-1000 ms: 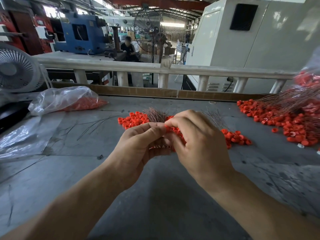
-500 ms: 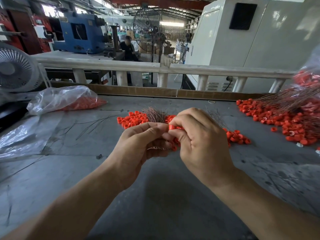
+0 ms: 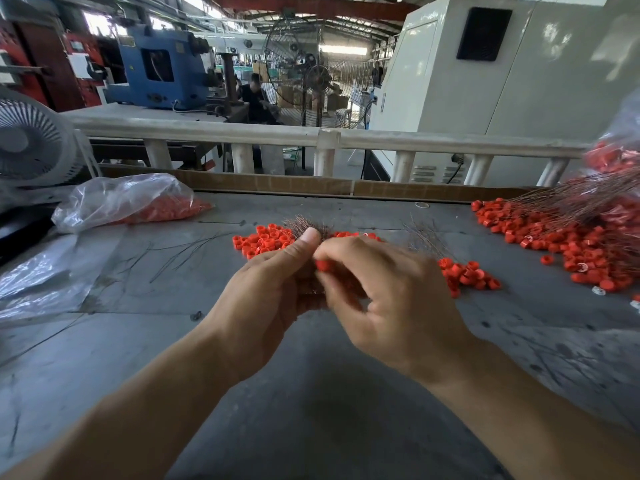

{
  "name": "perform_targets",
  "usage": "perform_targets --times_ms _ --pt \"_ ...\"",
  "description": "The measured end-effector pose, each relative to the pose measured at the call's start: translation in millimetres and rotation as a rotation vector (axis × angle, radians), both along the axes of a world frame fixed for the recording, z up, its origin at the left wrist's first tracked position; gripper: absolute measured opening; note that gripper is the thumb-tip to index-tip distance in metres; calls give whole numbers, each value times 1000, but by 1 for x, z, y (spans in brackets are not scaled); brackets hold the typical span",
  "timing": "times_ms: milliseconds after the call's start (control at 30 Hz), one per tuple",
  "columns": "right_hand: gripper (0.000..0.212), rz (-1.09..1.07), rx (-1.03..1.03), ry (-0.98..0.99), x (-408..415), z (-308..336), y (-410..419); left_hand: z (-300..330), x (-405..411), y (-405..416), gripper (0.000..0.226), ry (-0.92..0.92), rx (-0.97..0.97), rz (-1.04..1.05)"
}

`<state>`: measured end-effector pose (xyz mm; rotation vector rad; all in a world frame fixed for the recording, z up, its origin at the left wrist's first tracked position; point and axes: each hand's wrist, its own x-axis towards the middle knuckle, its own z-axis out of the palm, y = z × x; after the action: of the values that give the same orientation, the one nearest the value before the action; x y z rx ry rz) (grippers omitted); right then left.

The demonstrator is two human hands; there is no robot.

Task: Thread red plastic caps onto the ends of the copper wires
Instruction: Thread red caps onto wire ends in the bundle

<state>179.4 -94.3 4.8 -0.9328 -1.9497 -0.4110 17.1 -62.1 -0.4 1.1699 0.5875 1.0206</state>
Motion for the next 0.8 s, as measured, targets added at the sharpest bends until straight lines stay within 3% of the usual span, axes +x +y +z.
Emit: perform_targets --times_ms 167,333,567,800 --pt "17 96 -119 32 -1 -3 1 1 -8 5 25 -73 48 31" --pt "15 97 -224 14 -2 -4 3 2 -9 7 20 -52 77 132" --pt "20 23 -292 -33 0 -8 6 2 -14 11 13 74 -15 324" --pt "18 -23 -313 -110 3 -8 7 -1 -21 17 8 341 -22 451"
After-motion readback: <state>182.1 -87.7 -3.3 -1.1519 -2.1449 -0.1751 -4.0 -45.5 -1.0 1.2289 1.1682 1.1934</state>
